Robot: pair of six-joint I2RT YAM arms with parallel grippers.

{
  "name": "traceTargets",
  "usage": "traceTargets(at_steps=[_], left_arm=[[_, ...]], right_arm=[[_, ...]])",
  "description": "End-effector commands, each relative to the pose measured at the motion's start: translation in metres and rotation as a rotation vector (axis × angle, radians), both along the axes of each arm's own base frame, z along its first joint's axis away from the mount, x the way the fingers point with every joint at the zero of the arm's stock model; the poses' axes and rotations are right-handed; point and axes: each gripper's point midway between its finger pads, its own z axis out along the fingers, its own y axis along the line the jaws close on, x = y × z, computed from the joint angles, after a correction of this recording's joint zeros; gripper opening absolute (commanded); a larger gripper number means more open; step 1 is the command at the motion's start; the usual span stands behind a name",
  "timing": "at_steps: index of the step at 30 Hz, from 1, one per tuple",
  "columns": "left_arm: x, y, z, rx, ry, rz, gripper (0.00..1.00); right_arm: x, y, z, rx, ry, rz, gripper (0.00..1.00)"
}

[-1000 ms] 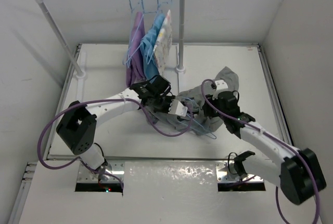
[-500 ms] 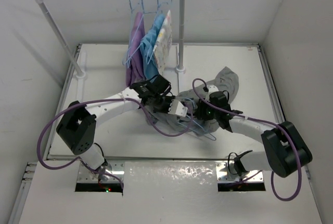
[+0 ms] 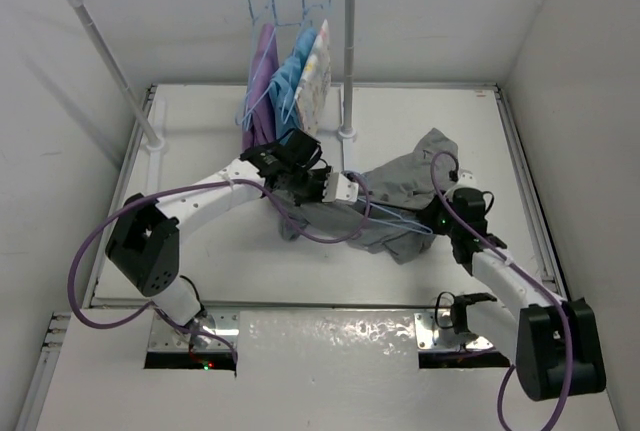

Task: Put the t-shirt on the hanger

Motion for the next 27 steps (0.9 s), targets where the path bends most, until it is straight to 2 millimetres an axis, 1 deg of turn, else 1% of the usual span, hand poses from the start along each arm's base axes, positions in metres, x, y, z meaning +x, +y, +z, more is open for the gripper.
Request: traceTargets(at_steps=[1,2,3,4,5,6,7,9,11,12,13,14,15,16,17,20,23,26,27], left_arm=[[0.017,0.011,0.034,-0.070,-0.047,0.145,0.00],[0.020,0.014,0.033,-0.062,-0.051,0.175,0.00],[0.024,0.014,0.036,-0.072,-0.067,0.195,0.00],[0.028,0.018,0.037,-0.074,-0.065,0.251,0.00],[0.030,0.021,0.035,-0.077,-0.067,0.275,0.00],[0.037,0.021,0.039,-0.093,-0.089,0.303,0.00],[0.041,0.023,0.038,-0.101,-0.086,0.347,0.00],[0.052,0.030,0.031,-0.071,-0.114,0.402,0.00],[0.056,0.037,0.023,-0.035,-0.129,0.437,0.00],[0.060,0.037,0.019,-0.025,-0.134,0.451,0.00],[0.065,0.042,0.016,-0.008,-0.149,0.480,0.00],[0.069,0.042,0.016,-0.004,-0.157,0.494,0.00],[0.070,0.041,0.010,0.011,-0.146,0.494,0.00],[0.069,0.038,0.009,0.015,-0.133,0.479,0.00],[0.071,0.037,0.012,0.008,-0.135,0.479,0.00],[0.074,0.035,0.008,0.029,-0.141,0.466,0.00],[0.072,0.039,-0.004,0.086,-0.164,0.421,0.00],[0.075,0.035,-0.005,0.137,-0.240,0.430,0.00],[0.075,0.033,-0.008,0.152,-0.251,0.434,0.00]], right_arm=[[-0.007,-0.035,-0.007,-0.090,0.043,-0.099,0.00],[-0.009,-0.035,-0.005,-0.075,0.038,-0.092,0.00],[-0.012,-0.046,-0.007,-0.069,0.053,-0.134,0.00],[-0.014,-0.051,-0.007,-0.061,0.054,-0.154,0.00],[-0.014,-0.053,-0.005,-0.049,0.047,-0.166,0.00],[-0.013,-0.054,0.000,-0.026,0.022,-0.169,0.00],[-0.012,-0.052,0.003,-0.021,0.016,-0.161,0.00],[-0.011,-0.051,0.011,-0.022,0.012,-0.145,0.00],[-0.010,-0.052,0.017,-0.032,0.010,-0.139,0.00],[-0.007,-0.053,0.025,-0.044,-0.002,-0.140,0.00],[-0.005,-0.054,0.031,-0.051,-0.015,-0.137,0.00],[-0.003,-0.054,0.036,-0.057,-0.027,-0.132,0.00],[-0.001,-0.055,0.045,-0.066,-0.042,-0.123,0.00],[-0.002,-0.056,0.049,-0.076,-0.043,-0.121,0.00],[-0.001,-0.058,0.053,-0.092,-0.046,-0.125,0.00],[-0.004,-0.073,0.067,-0.169,-0.047,-0.162,0.00],[-0.006,-0.083,0.081,-0.239,-0.050,-0.165,0.00],[-0.002,-0.080,0.097,-0.261,-0.090,-0.122,0.00],[0.000,-0.074,0.104,-0.263,-0.110,-0.076,0.00]])
